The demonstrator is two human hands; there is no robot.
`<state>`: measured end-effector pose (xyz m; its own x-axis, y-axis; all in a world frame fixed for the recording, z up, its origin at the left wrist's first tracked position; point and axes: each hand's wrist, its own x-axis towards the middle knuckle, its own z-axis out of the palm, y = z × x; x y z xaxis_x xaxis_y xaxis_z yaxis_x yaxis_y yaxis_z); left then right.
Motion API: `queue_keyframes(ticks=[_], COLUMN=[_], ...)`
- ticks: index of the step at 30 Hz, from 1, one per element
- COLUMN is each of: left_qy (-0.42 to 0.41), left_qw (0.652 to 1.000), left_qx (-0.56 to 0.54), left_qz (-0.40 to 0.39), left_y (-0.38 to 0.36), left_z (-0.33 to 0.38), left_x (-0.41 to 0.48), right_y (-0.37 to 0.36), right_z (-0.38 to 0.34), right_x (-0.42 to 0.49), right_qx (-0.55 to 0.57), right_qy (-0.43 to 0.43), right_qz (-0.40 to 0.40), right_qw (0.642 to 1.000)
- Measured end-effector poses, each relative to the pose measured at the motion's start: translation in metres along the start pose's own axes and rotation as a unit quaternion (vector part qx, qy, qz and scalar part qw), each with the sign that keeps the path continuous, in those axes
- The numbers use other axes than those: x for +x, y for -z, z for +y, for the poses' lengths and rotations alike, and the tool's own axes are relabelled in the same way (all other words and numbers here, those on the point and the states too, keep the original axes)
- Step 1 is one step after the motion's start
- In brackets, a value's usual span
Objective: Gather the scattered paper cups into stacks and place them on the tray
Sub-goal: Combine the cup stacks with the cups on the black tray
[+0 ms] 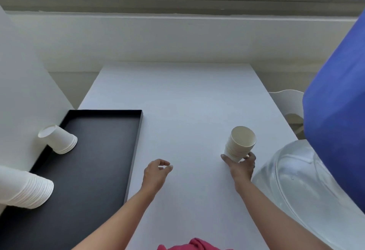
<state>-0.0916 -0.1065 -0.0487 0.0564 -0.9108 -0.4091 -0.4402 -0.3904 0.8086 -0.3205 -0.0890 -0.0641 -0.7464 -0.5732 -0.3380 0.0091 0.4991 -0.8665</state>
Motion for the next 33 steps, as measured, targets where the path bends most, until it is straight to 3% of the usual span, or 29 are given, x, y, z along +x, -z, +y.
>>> queue_keyframes(ticks=[17,25,33], left_qy=[0.018,-0.016,-0.029], left_qw=[0.999,0.989,0.962], left_qx=[-0.015,-0.119,-0.254], left_qz=[-0.022,-0.088,-0.092], left_y=[0.000,0.005,0.050], left_z=[-0.003,0.020,0.026], left_x=[0.011,0.003,-0.013], right_y=[-0.012,-0.039,-0.084], right_z=[-0.002,-0.004,-0.022], right_x=[0.013,-0.030,-0.092], right_qx=[-0.014,-0.070,-0.128], right_qy=[0.070,0.168,0.299], right_qz=[0.004,-0.125,-0.280], right_qw=[0.997,0.975,0.903])
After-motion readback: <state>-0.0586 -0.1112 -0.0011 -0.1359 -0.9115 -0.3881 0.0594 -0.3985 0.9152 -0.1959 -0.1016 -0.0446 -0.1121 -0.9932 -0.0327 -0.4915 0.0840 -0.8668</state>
